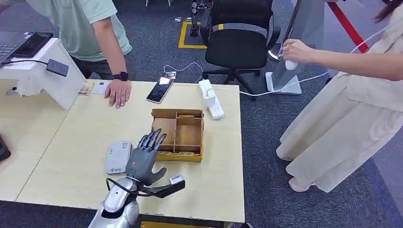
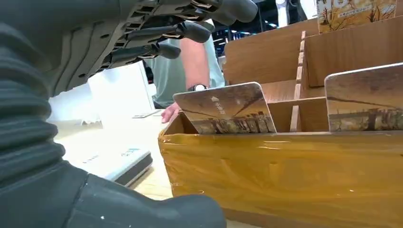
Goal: Pass the card to the sensor for recognition and then transmit it.
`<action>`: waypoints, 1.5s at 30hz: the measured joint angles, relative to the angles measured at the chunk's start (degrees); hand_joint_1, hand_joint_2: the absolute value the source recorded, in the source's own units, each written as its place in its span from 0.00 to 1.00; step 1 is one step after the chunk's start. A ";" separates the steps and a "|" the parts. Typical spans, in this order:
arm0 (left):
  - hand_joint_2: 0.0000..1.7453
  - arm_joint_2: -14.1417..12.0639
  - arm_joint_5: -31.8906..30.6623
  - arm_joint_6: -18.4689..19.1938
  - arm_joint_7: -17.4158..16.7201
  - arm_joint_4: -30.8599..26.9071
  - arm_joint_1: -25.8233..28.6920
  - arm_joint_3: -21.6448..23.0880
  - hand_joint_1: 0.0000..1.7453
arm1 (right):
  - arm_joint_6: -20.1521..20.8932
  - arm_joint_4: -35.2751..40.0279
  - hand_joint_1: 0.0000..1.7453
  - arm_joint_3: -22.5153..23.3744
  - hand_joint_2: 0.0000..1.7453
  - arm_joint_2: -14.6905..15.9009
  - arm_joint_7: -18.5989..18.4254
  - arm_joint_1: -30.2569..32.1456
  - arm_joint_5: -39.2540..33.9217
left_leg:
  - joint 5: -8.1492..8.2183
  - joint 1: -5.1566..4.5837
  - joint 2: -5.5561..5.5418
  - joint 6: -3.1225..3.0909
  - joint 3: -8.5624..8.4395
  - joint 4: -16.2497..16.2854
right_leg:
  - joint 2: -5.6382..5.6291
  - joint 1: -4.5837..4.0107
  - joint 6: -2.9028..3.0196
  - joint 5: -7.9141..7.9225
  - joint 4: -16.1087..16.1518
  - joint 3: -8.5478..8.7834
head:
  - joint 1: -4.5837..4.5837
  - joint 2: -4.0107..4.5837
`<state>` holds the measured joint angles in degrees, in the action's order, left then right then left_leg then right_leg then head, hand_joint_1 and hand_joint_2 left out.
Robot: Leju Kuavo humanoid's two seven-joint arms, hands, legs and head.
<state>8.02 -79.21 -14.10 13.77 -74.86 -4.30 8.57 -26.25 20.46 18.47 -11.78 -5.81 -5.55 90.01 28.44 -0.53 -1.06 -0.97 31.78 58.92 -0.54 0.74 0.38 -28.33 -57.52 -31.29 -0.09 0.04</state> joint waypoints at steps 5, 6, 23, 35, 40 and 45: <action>1.00 0.00 -0.72 -0.33 -0.48 0.07 -0.01 0.00 0.00 | -0.02 0.00 0.00 0.00 0.00 0.00 0.00 0.00 0.00 | 0.00 0.00 0.00 0.00 0.00 0.00 | 0.00 0.00 0.00 0.00 0.00 0.00 | -0.02 0.02; 1.00 0.00 -0.81 -0.35 -0.63 0.09 -0.01 0.00 0.00 | -0.02 0.00 0.00 0.02 0.00 0.00 -0.02 0.00 0.00 | 0.00 0.00 0.00 0.00 0.00 0.00 | 0.00 0.00 0.00 0.00 0.00 0.00 | 0.00 0.02; 1.00 -0.02 -1.09 -0.50 -1.03 0.09 -0.24 -0.35 0.00 | -0.02 0.00 0.00 0.02 0.00 0.00 -0.04 0.01 0.00 | 0.00 0.00 0.00 0.00 0.00 0.00 | 0.00 0.00 0.00 0.00 0.00 0.00 | -0.02 0.02; 1.00 -0.09 -1.62 -0.65 -1.05 0.09 -1.19 -1.53 1.00 | -0.07 -0.07 0.00 0.02 0.00 0.00 -0.04 0.02 0.00 | 0.00 0.00 0.00 0.00 0.00 0.00 | 0.00 0.00 0.00 0.00 0.00 0.00 | -0.02 0.02; 1.00 -0.13 -2.03 -1.07 -1.05 0.09 -1.19 -1.57 1.00 | -0.09 -0.07 0.00 0.04 0.00 0.00 -0.02 0.03 0.00 | 0.00 0.00 0.00 0.00 0.00 0.00 | 0.00 0.00 0.00 0.00 0.00 0.00 | 0.00 0.02; 1.00 -0.26 -2.08 -1.18 -1.05 0.09 -1.19 -1.60 1.00 | -0.09 -0.07 0.00 0.04 0.00 0.00 -0.02 0.03 0.00 | 0.00 0.00 0.00 0.00 0.00 0.00 | 0.00 0.00 0.00 0.00 0.00 0.00 | -0.02 0.02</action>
<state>7.76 -81.29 -15.28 12.72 -74.77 -5.49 6.97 -26.34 20.39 18.51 -11.78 -5.84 -5.52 90.01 28.44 -0.53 -1.06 -0.97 31.78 58.93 -0.53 0.74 0.38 -28.32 -57.52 -31.28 -0.11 0.07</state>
